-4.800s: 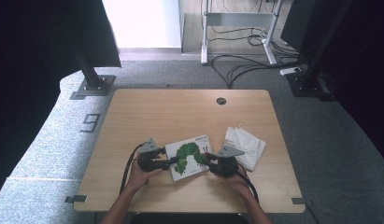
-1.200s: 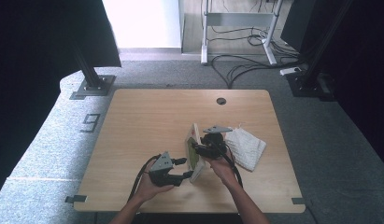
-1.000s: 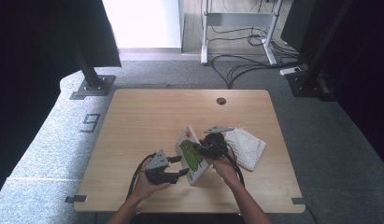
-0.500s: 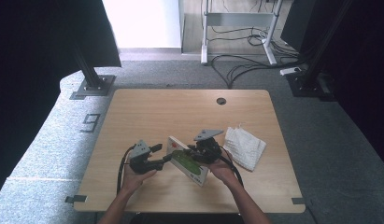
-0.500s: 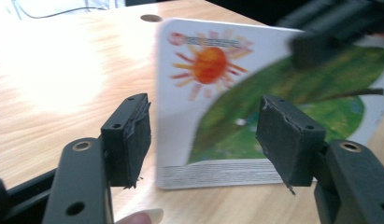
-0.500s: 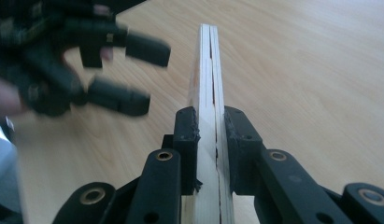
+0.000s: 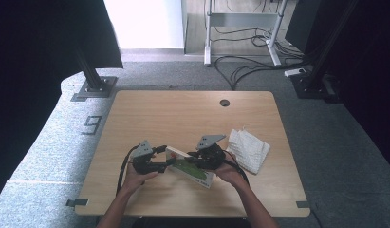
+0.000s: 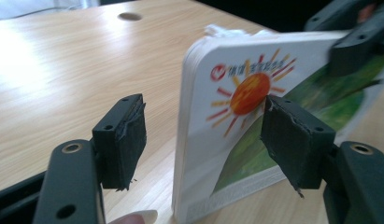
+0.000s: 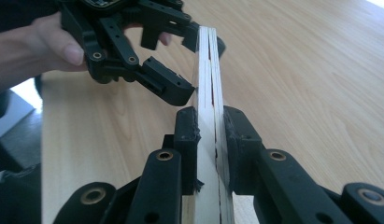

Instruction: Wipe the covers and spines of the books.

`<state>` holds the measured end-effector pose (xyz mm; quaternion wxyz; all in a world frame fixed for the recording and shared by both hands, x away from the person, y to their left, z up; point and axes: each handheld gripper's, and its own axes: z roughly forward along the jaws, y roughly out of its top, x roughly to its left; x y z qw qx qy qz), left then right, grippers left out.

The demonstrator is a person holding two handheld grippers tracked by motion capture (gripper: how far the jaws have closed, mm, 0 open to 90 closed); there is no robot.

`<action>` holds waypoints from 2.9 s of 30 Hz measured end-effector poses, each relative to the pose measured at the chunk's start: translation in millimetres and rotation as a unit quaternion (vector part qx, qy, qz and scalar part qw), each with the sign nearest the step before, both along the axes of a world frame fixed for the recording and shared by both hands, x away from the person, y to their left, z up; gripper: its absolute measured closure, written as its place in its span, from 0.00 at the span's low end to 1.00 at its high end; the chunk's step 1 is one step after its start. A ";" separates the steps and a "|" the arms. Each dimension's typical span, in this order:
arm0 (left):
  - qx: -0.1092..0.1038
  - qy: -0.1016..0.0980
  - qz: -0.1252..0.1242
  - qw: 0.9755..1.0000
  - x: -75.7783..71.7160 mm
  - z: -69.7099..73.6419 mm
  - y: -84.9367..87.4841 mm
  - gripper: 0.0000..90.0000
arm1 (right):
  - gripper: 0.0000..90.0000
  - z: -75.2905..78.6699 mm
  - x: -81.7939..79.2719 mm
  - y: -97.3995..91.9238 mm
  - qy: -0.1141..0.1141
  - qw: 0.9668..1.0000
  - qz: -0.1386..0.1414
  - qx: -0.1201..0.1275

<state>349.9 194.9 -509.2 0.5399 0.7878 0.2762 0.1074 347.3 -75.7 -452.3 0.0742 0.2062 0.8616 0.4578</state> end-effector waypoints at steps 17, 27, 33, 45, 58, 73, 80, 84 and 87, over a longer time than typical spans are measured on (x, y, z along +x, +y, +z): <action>0.015 -0.028 -0.044 0.999 -8.7 -1.1 -4.3 0.57 | 0.73 -11.5 5.6 -17.4 0.002 0.999 0.016 0.045; 0.008 -0.032 -0.057 0.998 -14.2 -3.3 -1.0 0.65 | 0.61 -22.1 3.4 -43.4 0.007 0.997 -0.014 0.082; 0.016 -0.037 -0.066 0.997 -16.4 -4.2 -4.8 0.65 | 0.58 -29.6 3.4 -52.2 0.012 0.996 -0.015 0.083; 0.002 -0.028 -0.085 0.996 -17.6 -1.9 -9.5 0.55 | 0.81 -31.1 -6.9 -46.2 -0.006 0.995 0.060 0.076; 0.000 -0.039 -0.020 0.999 -21.1 4.8 -12.9 0.40 | 0.83 -32.1 -8.5 -33.5 -0.019 0.995 0.060 0.081; -0.026 -0.049 0.004 0.998 -25.7 18.1 -8.6 0.34 | 0.82 -32.8 -11.1 -26.4 -0.030 0.995 0.045 0.081; -0.051 -0.052 0.042 0.996 -27.1 35.1 -14.5 0.31 | 0.82 -33.3 -14.6 -24.1 -0.038 0.995 0.041 0.079; -0.039 -0.034 0.071 0.996 -21.1 36.1 -15.3 0.31 | 0.82 -34.7 -14.7 -21.0 -0.042 0.995 0.036 0.085; -0.033 -0.021 0.088 0.995 -17.4 32.9 -12.4 0.32 | 0.83 -35.6 -14.8 -15.1 -0.047 0.994 0.037 0.088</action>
